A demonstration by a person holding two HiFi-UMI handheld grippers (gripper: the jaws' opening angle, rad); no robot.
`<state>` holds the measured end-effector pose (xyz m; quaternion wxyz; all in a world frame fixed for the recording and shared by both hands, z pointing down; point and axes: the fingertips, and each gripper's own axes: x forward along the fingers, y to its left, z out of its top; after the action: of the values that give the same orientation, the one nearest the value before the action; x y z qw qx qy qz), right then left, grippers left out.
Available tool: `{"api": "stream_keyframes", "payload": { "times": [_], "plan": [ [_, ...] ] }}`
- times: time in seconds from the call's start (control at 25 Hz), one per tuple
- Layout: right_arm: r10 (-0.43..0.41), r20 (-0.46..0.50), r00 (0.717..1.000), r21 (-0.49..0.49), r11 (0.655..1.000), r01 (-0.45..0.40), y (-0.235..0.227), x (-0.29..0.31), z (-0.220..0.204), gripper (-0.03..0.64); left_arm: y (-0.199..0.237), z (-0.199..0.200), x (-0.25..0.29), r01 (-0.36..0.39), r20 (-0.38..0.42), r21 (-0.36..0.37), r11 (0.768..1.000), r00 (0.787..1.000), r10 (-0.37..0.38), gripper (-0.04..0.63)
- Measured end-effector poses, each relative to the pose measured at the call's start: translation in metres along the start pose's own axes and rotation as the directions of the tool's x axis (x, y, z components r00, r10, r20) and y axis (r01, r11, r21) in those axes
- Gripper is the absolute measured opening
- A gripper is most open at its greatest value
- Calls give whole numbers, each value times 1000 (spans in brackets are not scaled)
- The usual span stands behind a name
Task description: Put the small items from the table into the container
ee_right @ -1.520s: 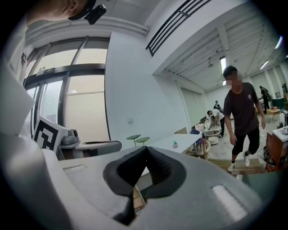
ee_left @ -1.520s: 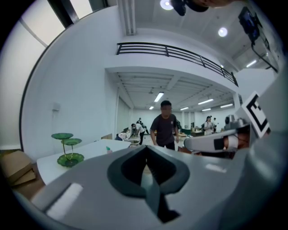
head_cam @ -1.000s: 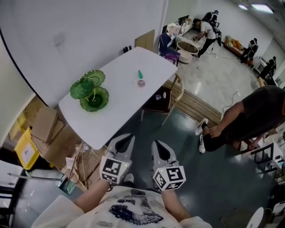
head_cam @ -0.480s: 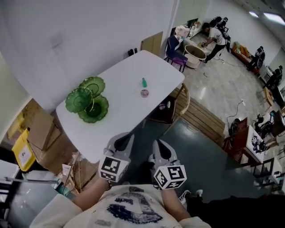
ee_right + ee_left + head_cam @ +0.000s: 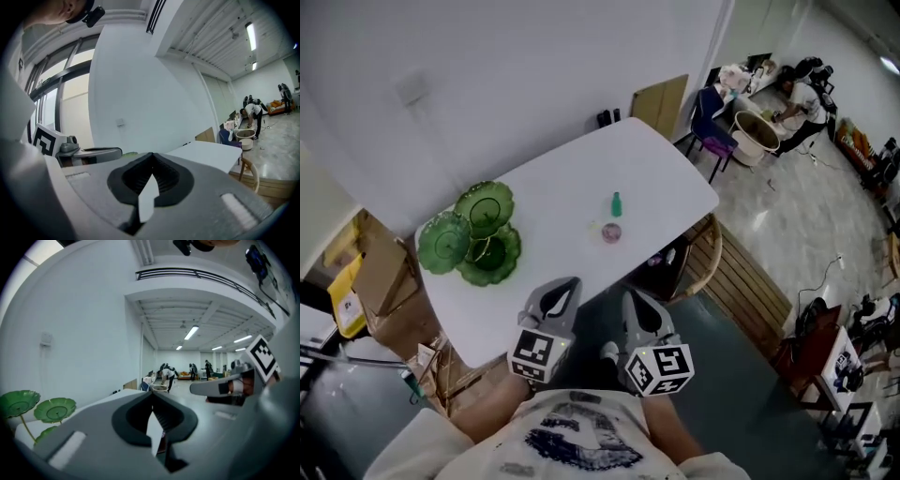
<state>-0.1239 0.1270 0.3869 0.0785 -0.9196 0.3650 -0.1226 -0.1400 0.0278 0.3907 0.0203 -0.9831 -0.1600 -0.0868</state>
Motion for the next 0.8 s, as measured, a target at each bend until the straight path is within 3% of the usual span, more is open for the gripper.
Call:
{"api": "stream_keyframes", "payload": {
  "times": [0.2, 0.44, 0.8],
  "plan": [
    [91, -44, 995, -2, 996, -92, -52, 52, 19, -3, 15, 8, 64, -91, -26, -28, 995, 996, 90, -11],
    [187, -97, 978, -1, 982, -188, -88, 100, 25, -3, 36, 7, 102, -208, -53, -57, 977, 977, 205, -11],
    [276, -160, 948, 27, 961, -276, -67, 152, 12, -3, 84, -11, 92, -319, -109, -84, 944, 945, 309, -11]
  ]
}}
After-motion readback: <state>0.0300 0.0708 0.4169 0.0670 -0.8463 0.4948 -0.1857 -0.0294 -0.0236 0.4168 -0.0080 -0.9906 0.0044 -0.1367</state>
